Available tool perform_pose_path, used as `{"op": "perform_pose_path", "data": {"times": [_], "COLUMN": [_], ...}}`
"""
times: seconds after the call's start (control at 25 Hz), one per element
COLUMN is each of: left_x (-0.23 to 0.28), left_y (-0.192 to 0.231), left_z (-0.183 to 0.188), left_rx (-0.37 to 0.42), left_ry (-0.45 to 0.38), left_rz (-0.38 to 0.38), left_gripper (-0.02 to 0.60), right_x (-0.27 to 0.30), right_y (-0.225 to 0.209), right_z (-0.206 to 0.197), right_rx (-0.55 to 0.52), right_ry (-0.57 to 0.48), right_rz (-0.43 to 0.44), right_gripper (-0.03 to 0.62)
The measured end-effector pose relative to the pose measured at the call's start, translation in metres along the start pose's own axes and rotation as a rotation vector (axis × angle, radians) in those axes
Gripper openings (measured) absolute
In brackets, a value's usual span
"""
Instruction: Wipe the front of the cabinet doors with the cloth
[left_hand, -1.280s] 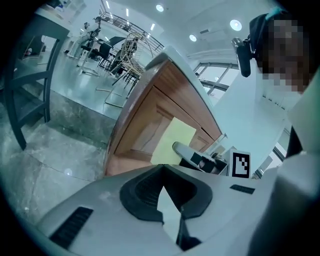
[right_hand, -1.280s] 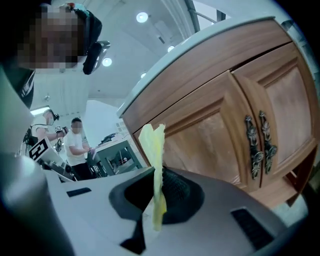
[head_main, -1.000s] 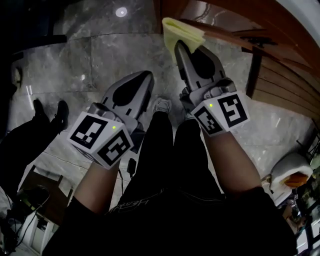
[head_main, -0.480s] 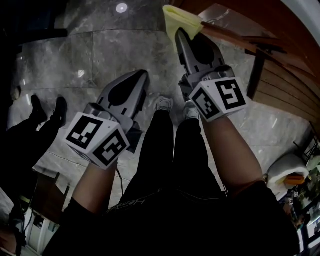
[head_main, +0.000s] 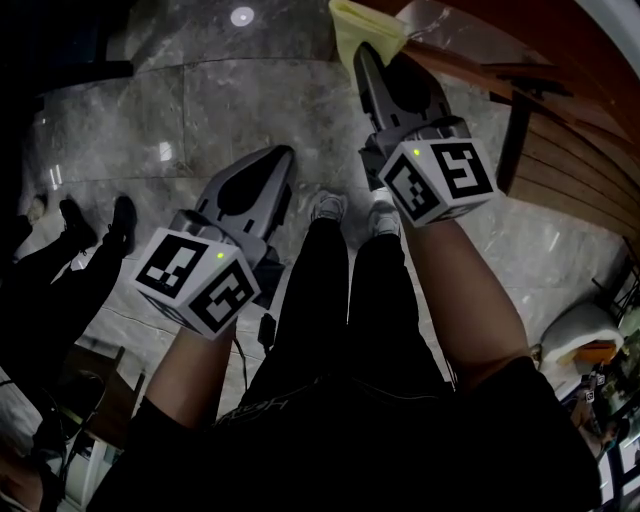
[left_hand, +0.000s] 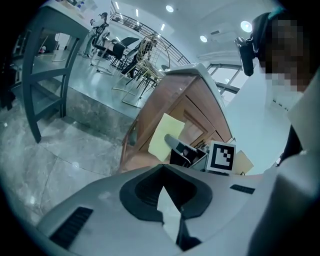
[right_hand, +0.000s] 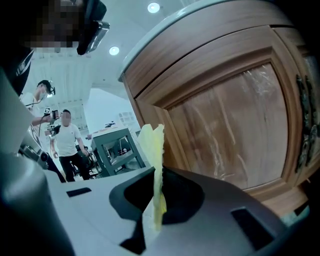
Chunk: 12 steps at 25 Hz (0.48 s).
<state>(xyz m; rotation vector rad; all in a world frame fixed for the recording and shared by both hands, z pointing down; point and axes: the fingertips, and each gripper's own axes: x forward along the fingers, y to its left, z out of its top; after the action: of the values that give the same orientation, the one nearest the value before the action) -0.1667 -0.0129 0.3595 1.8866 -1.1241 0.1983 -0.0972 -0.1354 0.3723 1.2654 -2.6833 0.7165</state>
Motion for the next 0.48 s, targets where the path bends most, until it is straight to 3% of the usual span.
{"op": "perform_pose_path", "data": {"times": [0.48], "left_x": [0.018], "left_y": [-0.031], "left_z": [-0.005], "left_rx": [0.029], "left_ry": [0.025], "left_rz": [-0.023], "left_gripper": [0.006], "right_x": [-0.025], "right_y": [-0.037], "right_z": [0.012], "right_rx": [-0.004], "right_ry": [-0.012], "right_rz": [-0.060], "right_gripper": [0.041]}}
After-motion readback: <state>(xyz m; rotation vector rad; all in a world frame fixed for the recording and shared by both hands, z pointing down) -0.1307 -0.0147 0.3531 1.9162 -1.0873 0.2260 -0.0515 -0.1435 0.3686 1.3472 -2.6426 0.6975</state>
